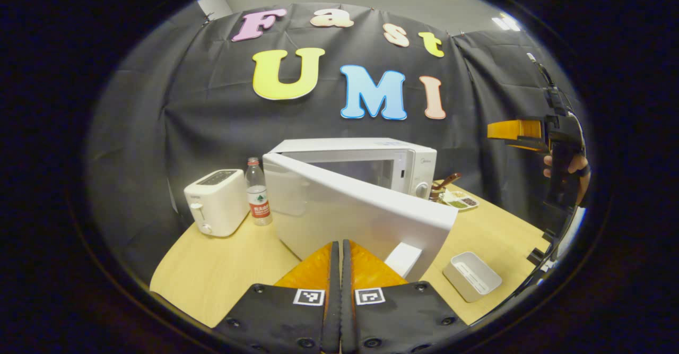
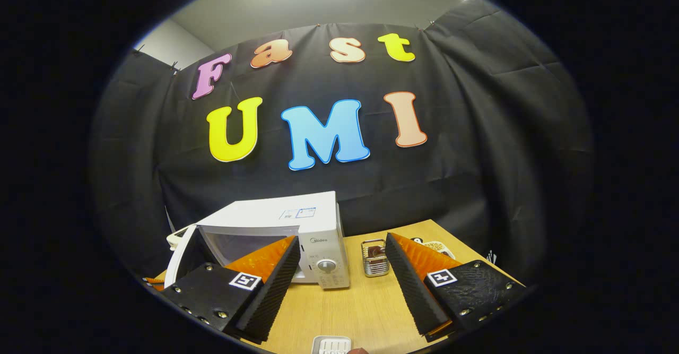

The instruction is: Open the microwave oven with the left hand, put the food in, and close the microwave oven.

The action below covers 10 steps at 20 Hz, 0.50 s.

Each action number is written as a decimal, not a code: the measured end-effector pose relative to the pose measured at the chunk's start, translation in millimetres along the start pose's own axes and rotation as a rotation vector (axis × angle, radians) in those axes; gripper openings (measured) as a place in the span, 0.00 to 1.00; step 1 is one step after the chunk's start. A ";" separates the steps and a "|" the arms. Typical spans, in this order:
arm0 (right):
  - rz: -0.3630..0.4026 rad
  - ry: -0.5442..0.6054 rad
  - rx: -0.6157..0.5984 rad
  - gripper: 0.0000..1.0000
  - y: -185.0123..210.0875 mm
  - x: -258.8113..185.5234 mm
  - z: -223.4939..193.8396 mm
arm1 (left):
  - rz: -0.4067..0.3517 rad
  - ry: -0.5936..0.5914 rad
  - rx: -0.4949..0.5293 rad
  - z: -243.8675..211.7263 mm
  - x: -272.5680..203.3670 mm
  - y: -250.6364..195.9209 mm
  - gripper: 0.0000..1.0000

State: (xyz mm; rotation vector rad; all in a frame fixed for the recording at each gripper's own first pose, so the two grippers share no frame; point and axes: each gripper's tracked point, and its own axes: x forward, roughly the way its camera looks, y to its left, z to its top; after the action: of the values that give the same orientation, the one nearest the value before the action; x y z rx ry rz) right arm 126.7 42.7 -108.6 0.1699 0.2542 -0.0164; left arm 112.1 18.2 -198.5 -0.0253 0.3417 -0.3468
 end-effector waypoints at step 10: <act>-0.089 0.026 0.012 0.98 -32.7 -19.6 -18.1 | -0.143 -0.040 0.015 38.0 71.1 -55.5 0.07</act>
State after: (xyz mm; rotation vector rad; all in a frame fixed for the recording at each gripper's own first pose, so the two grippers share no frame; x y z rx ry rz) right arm 102.0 13.4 -126.3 0.1707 0.2873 -0.1041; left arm 169.3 -59.2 -181.1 -0.0419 0.2988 -0.4899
